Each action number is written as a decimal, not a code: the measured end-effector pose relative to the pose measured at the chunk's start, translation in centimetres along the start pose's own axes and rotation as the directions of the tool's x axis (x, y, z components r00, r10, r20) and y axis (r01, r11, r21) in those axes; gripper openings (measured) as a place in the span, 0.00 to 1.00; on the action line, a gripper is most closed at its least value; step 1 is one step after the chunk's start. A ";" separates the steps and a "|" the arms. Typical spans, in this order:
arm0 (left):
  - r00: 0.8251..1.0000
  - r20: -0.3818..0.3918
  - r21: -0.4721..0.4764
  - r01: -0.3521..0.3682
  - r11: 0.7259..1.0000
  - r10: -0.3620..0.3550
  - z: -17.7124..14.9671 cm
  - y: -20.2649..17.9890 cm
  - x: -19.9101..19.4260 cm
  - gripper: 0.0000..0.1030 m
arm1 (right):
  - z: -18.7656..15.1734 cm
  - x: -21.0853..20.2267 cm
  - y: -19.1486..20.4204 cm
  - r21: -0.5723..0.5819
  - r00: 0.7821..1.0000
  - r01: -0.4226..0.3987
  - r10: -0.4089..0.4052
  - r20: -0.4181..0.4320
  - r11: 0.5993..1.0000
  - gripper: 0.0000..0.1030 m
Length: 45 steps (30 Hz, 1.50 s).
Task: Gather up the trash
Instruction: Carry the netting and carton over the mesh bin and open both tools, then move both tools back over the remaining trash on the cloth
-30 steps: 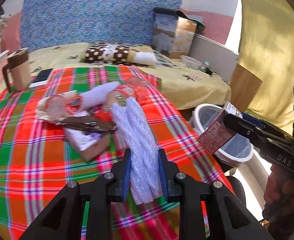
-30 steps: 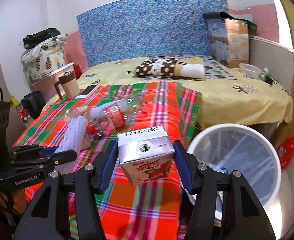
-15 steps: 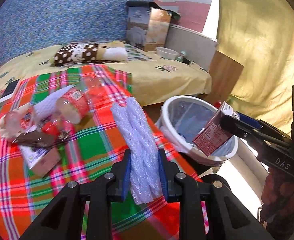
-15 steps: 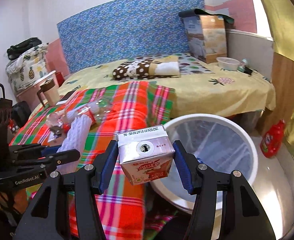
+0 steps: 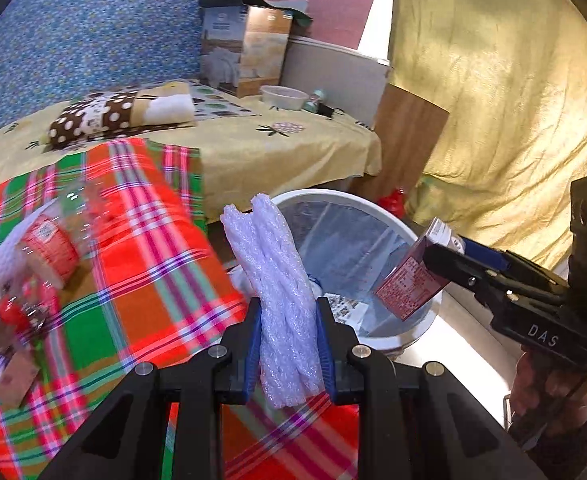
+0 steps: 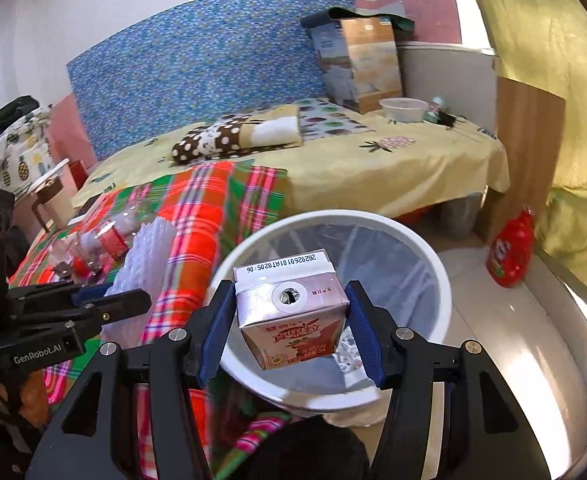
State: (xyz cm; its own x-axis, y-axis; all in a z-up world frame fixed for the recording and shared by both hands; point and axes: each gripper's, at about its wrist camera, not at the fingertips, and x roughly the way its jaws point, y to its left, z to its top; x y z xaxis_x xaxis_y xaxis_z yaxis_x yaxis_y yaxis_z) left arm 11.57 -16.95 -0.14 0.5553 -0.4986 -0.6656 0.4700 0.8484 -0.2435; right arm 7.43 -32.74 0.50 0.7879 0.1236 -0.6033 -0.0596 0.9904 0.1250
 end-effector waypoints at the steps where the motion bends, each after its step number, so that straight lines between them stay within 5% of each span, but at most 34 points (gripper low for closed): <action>1: 1.000 -0.003 0.004 0.006 1.000 -0.006 0.2 -0.3 0.4 0.25 | 0.0 0.1 -0.2 0.003 1.000 0.004 -0.004 -0.004 1.000 0.56; 18: 0.994 -0.089 0.042 0.065 0.997 -0.061 1.7 -2.6 6.5 0.26 | -1.5 2.7 -3.1 0.048 0.992 0.043 -0.037 -0.120 0.998 0.57; 24: 0.993 -0.104 0.040 0.062 0.997 -0.058 1.7 -2.5 7.4 0.36 | -1.7 2.4 -3.3 0.047 0.992 0.049 -0.043 -0.118 0.998 0.57; 45: 1.000 -0.007 0.005 -0.004 1.000 0.004 1.2 -1.0 2.8 0.41 | -0.7 0.5 -1.1 0.015 0.998 0.038 -0.037 -0.054 0.999 0.57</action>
State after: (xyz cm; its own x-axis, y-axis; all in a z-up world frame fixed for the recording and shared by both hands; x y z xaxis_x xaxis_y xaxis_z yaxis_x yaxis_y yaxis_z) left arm 13.48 -19.38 -0.92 0.5525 -0.4939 -0.6713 0.4712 0.8495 -0.2372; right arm 7.47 -33.74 -0.50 0.7554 0.0898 -0.6491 -0.0201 0.9933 0.1141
